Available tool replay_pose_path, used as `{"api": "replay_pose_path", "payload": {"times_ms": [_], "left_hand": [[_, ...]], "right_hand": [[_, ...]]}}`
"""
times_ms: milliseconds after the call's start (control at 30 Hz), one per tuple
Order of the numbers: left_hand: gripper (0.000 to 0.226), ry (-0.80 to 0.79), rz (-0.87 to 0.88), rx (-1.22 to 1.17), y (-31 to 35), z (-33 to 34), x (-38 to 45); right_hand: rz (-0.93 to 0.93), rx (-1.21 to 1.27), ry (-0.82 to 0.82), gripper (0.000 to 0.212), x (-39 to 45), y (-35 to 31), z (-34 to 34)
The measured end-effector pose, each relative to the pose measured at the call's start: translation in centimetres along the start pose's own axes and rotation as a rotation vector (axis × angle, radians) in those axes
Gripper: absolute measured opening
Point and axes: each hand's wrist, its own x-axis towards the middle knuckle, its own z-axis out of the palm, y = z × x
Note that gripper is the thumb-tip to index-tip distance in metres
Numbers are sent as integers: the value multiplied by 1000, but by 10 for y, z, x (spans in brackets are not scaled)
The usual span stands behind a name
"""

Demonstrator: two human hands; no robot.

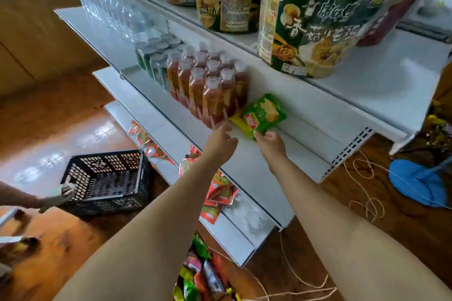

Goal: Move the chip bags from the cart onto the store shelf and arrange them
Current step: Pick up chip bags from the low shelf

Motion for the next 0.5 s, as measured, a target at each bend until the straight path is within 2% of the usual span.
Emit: {"api": "replay_pose_path", "payload": {"times_ms": [67,167,333,500], "left_hand": [[40,-14,-31,10,-5,5,3],[41,-27,-97,6,-20,14,5],[40,-3,-113,-37,-44,21,13],[38,19,-126,-102,-56,19,18]], "right_hand": [[68,11,54,57,16,0,7],[157,45,104,64,39,-1,18],[179,120,232,59,66,5,30],[104,119,264,49,75,4,29]]}}
